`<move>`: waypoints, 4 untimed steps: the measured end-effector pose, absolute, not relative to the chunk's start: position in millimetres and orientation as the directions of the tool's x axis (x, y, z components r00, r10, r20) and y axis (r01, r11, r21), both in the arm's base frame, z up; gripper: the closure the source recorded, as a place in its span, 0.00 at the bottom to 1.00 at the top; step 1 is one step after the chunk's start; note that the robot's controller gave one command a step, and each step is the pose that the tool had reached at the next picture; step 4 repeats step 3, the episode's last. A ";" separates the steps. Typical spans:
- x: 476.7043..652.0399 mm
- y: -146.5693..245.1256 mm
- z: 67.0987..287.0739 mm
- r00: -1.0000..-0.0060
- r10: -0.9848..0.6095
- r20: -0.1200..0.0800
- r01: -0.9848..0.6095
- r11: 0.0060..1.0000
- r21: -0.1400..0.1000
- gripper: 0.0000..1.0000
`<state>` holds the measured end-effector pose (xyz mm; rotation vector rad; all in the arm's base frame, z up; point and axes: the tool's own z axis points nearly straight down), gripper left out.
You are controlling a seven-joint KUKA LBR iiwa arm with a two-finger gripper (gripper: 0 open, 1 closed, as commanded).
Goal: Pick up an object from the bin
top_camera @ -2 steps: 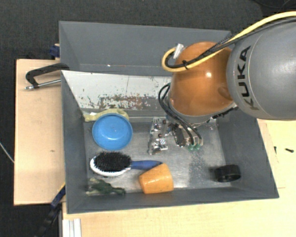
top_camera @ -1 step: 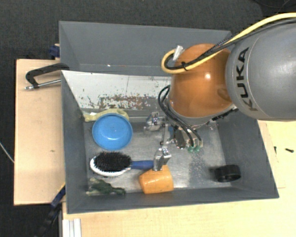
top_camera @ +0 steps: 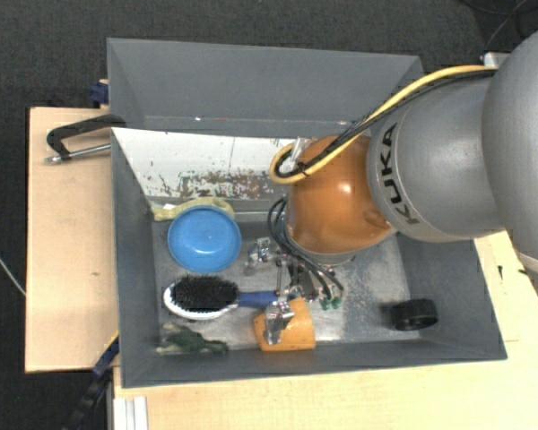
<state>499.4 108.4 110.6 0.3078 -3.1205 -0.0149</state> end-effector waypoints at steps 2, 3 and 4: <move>494.9 127.3 72.9 -0.942 -0.335 -0.012 -0.335 0.942 0.001 1.00; 510.2 109.4 249.7 -0.936 -0.350 -0.014 -0.350 0.937 -0.002 1.00; 510.2 109.4 249.7 -0.936 -0.350 -0.014 -0.350 0.937 -0.002 1.00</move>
Offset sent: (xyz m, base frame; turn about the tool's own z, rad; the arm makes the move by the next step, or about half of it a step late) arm -0.0081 0.0174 -0.0406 -0.1471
